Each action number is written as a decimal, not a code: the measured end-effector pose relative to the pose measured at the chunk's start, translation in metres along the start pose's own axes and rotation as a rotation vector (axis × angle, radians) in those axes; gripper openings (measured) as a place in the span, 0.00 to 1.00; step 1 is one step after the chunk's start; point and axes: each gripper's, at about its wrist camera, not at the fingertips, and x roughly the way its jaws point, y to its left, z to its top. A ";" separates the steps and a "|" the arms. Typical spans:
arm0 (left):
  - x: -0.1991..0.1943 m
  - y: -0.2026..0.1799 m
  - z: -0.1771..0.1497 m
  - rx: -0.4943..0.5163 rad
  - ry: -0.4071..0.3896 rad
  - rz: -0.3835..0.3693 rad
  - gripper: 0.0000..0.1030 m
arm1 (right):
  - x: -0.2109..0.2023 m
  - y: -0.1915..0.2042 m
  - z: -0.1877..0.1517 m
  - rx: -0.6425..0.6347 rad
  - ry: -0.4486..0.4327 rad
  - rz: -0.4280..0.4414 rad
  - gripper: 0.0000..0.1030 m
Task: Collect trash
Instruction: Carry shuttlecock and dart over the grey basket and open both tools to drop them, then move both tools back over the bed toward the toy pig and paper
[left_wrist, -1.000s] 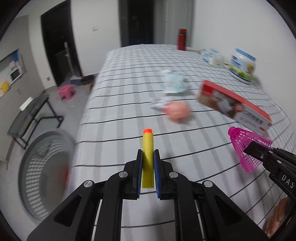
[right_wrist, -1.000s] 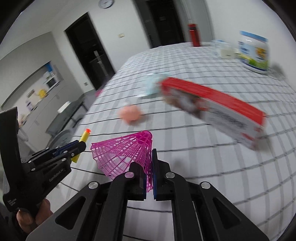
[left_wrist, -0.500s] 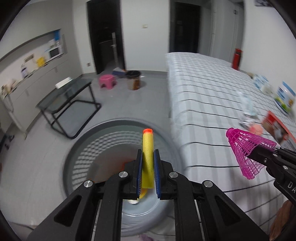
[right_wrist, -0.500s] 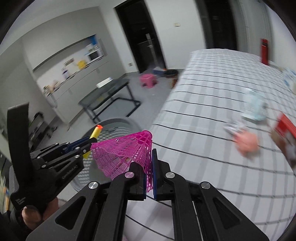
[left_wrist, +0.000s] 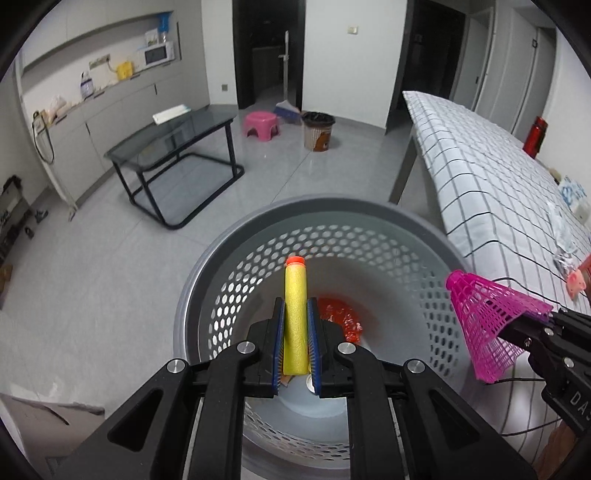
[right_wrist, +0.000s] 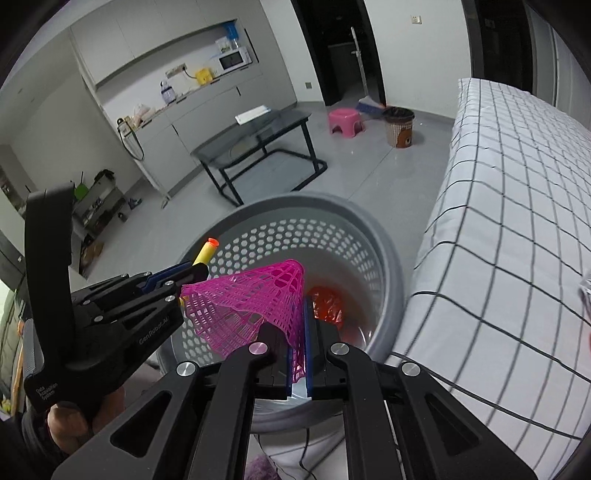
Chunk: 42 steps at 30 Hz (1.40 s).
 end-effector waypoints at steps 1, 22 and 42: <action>0.002 0.002 -0.001 -0.005 0.005 -0.003 0.12 | 0.003 0.000 0.001 -0.001 0.007 0.000 0.05; 0.005 0.007 -0.003 -0.028 0.003 0.026 0.58 | 0.000 0.000 -0.003 0.014 -0.018 -0.031 0.39; -0.038 -0.035 0.004 0.019 -0.083 -0.013 0.87 | -0.065 -0.029 -0.026 0.072 -0.127 -0.106 0.51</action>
